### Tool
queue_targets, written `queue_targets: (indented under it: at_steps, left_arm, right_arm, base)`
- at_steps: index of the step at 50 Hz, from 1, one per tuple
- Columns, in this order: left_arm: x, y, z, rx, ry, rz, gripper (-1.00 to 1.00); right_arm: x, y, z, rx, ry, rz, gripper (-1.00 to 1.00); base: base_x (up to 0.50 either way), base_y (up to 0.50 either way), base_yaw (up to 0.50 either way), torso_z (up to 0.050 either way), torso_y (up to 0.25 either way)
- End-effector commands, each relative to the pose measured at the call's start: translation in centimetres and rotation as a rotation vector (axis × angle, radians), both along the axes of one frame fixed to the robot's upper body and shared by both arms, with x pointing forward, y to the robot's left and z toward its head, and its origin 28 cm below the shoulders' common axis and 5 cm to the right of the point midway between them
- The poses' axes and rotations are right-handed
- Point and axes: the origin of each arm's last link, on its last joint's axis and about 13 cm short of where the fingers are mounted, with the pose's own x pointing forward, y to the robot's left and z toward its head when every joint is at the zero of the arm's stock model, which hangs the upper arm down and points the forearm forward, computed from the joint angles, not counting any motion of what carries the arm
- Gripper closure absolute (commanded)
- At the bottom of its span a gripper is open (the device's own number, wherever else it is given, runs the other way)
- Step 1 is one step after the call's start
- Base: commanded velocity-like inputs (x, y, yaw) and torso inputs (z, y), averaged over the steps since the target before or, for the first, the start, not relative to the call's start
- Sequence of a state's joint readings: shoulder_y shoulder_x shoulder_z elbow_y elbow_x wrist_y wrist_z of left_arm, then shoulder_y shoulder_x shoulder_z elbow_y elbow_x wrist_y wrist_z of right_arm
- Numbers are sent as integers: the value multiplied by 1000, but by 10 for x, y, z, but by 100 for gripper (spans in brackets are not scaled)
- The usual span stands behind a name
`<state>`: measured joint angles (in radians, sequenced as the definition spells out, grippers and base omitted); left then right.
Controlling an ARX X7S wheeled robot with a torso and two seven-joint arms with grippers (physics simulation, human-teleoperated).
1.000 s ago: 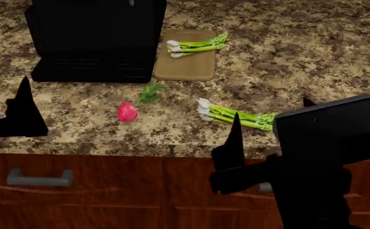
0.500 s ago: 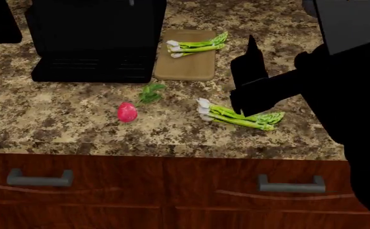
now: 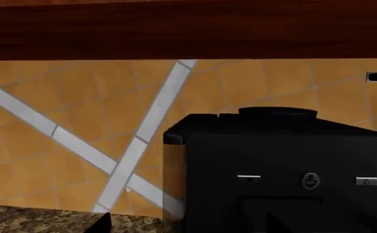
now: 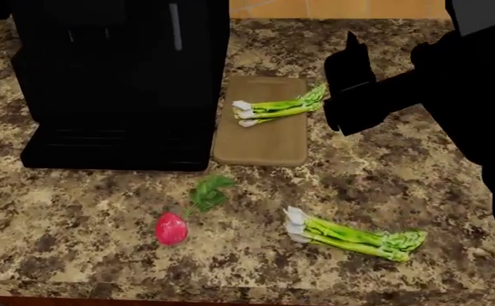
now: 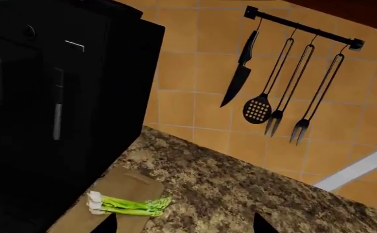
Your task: Clear the non-vegetable object off the cutting board and place the vegetables onto it.
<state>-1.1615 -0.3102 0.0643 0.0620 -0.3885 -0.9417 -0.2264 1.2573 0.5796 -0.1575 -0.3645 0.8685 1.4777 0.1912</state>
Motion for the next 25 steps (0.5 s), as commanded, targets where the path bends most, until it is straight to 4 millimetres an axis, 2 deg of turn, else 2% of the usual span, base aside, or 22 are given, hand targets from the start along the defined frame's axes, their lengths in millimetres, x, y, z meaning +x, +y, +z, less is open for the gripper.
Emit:
queue_targets:
  at_steps: [1,9,21,25]
  left_arm:
    - [0,5,6,-10,-10,15,-100]
    - [-2,4,7,-11,-13,11,-100]
    - [-10,1,8,-11,-20,-15,-100]
    - [-8,1,7,-13,-21,-18,-100]
  right_arm:
    - [2,3,1,-34,29,17,-100]
    - [0,-1,-2,9,23,9,-100]
    - [-6,-6,-10,37,33,-12,-100]
    - [-7,-6,-11,33,40,-20,-100]
  base:
    - [492,410,0,0,0]
    - [492,346,0,0,2]
    - [500,2,0,0,0]
    - [298,0,0,0,0]
